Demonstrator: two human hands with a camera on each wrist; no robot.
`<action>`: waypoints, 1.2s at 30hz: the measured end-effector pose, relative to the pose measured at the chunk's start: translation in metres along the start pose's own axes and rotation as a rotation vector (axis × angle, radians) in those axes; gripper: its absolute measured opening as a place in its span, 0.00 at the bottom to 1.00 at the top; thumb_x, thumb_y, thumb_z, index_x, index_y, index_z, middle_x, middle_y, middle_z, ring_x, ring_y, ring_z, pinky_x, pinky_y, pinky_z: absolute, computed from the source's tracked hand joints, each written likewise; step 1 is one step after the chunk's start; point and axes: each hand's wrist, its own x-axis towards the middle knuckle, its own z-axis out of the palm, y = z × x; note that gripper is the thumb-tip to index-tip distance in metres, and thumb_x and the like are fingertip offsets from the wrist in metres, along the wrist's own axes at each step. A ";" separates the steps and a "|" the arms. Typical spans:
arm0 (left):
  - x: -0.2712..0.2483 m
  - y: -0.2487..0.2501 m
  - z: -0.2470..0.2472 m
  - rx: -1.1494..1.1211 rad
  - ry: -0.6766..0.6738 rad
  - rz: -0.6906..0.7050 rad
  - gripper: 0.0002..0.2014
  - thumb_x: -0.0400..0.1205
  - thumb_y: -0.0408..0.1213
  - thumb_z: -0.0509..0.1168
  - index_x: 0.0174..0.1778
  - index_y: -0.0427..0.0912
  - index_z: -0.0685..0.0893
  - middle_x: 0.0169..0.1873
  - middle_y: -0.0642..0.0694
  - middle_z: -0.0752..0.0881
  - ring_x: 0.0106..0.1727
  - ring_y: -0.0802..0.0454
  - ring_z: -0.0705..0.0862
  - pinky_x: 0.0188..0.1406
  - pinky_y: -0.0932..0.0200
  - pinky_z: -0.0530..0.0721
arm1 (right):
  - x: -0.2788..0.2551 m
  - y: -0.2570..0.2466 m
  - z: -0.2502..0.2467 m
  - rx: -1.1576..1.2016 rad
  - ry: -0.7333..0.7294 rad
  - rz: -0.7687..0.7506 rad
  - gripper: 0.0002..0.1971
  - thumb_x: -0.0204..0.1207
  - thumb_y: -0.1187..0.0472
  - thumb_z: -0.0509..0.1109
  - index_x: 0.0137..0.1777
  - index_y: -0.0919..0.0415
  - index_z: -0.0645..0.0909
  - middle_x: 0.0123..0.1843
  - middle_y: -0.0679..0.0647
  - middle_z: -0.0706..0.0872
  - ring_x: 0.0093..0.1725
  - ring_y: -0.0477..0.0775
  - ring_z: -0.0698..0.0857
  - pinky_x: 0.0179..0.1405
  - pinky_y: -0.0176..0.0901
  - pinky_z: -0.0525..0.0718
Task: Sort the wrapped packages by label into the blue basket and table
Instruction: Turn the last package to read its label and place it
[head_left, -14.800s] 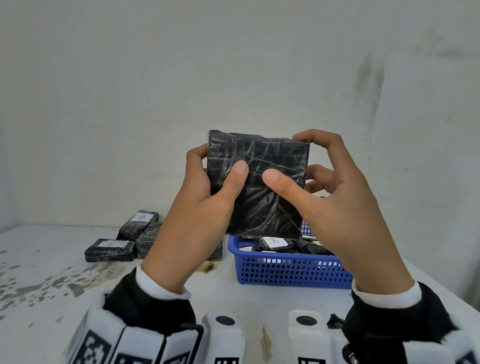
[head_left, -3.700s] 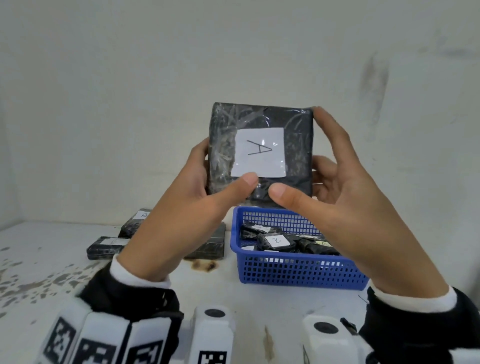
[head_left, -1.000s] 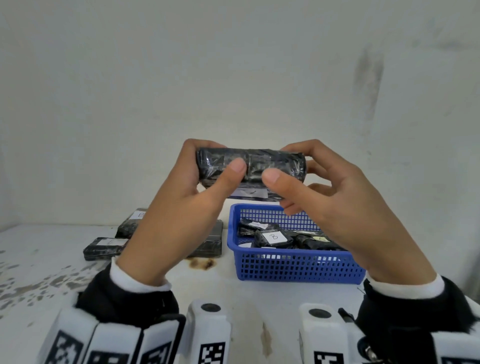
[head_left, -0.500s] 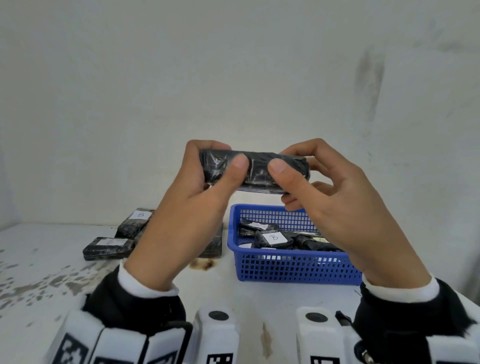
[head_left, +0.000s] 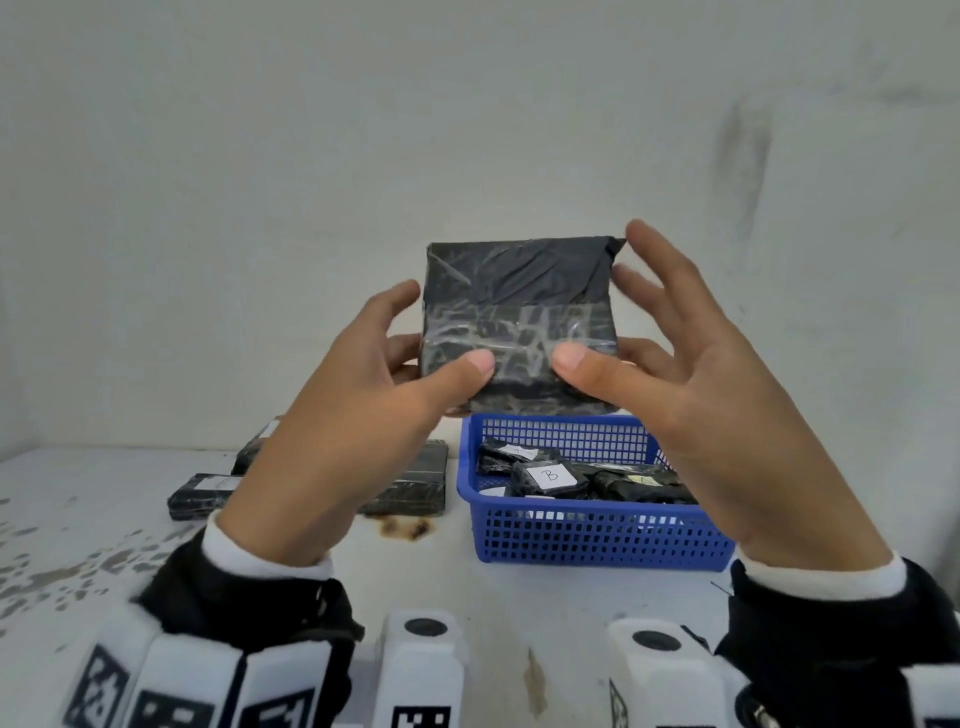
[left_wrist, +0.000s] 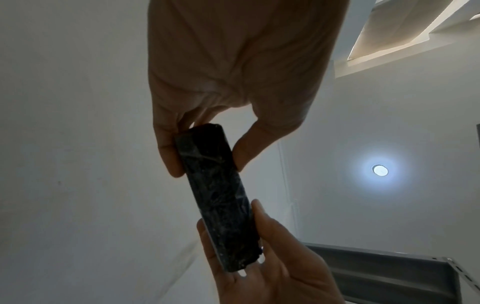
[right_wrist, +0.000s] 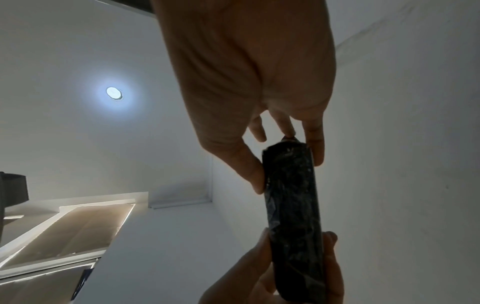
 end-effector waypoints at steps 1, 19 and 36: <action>0.001 -0.001 0.000 0.000 0.006 0.000 0.44 0.73 0.45 0.77 0.83 0.56 0.62 0.62 0.51 0.88 0.56 0.53 0.89 0.69 0.45 0.79 | 0.001 0.001 -0.001 -0.001 -0.015 0.011 0.48 0.65 0.52 0.80 0.84 0.32 0.60 0.73 0.36 0.81 0.55 0.33 0.89 0.52 0.28 0.86; 0.000 -0.005 0.006 -0.042 0.017 0.069 0.24 0.81 0.39 0.68 0.73 0.52 0.72 0.50 0.56 0.88 0.47 0.60 0.89 0.54 0.52 0.86 | 0.002 -0.001 0.008 0.003 0.034 0.032 0.43 0.69 0.53 0.79 0.81 0.39 0.60 0.53 0.49 0.93 0.55 0.49 0.92 0.64 0.51 0.87; -0.001 -0.003 0.008 -0.019 0.018 0.093 0.24 0.73 0.58 0.71 0.61 0.51 0.79 0.52 0.57 0.90 0.55 0.60 0.89 0.59 0.51 0.85 | -0.002 -0.005 0.004 -0.054 0.011 0.078 0.20 0.69 0.46 0.76 0.61 0.46 0.82 0.39 0.45 0.91 0.20 0.41 0.82 0.20 0.30 0.76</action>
